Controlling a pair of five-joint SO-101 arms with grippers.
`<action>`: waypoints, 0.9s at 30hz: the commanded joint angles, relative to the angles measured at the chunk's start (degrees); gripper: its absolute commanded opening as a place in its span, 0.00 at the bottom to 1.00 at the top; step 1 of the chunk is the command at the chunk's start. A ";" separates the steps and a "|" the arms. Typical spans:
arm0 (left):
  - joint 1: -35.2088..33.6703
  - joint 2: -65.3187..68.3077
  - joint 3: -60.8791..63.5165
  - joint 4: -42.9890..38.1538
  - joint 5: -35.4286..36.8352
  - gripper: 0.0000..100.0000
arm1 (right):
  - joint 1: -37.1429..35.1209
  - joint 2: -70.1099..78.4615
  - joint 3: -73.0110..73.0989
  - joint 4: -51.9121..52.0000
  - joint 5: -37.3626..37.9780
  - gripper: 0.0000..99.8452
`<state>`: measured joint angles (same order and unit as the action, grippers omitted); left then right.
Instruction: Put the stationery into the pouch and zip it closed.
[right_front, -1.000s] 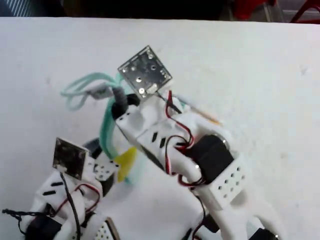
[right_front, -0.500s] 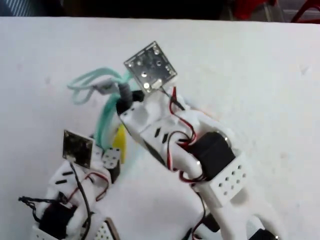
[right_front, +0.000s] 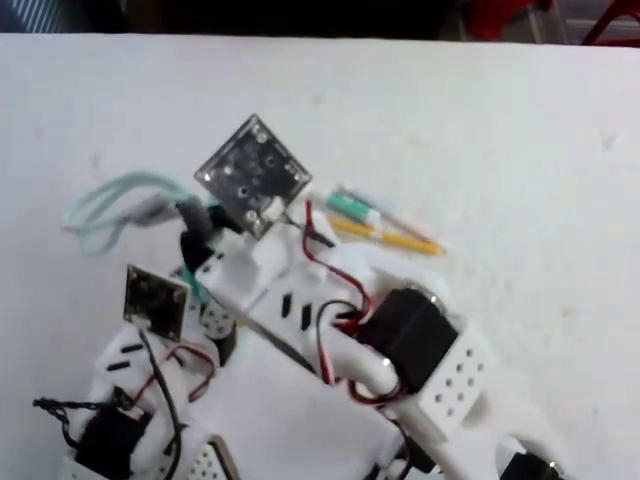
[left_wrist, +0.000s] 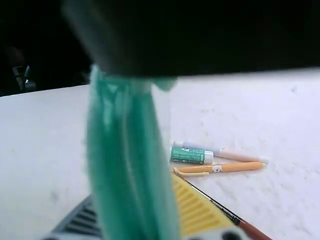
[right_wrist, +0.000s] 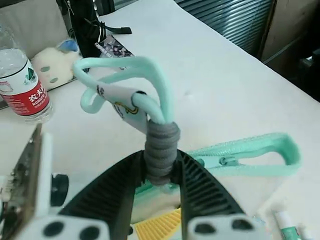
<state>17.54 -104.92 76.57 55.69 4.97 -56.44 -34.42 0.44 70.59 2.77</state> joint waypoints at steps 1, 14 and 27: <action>-0.75 0.13 -2.90 -1.41 -0.70 0.02 | -2.95 -2.95 -2.99 1.19 -0.53 0.02; -0.84 0.13 -2.81 -1.67 -1.85 0.02 | -11.21 -3.30 -2.90 -0.13 -0.53 0.02; -1.10 0.13 -2.81 -1.67 -1.58 0.02 | -15.34 -3.82 0.88 2.68 -0.09 0.02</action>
<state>16.66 -105.10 74.64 55.60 4.00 -67.25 -36.88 1.76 72.35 2.77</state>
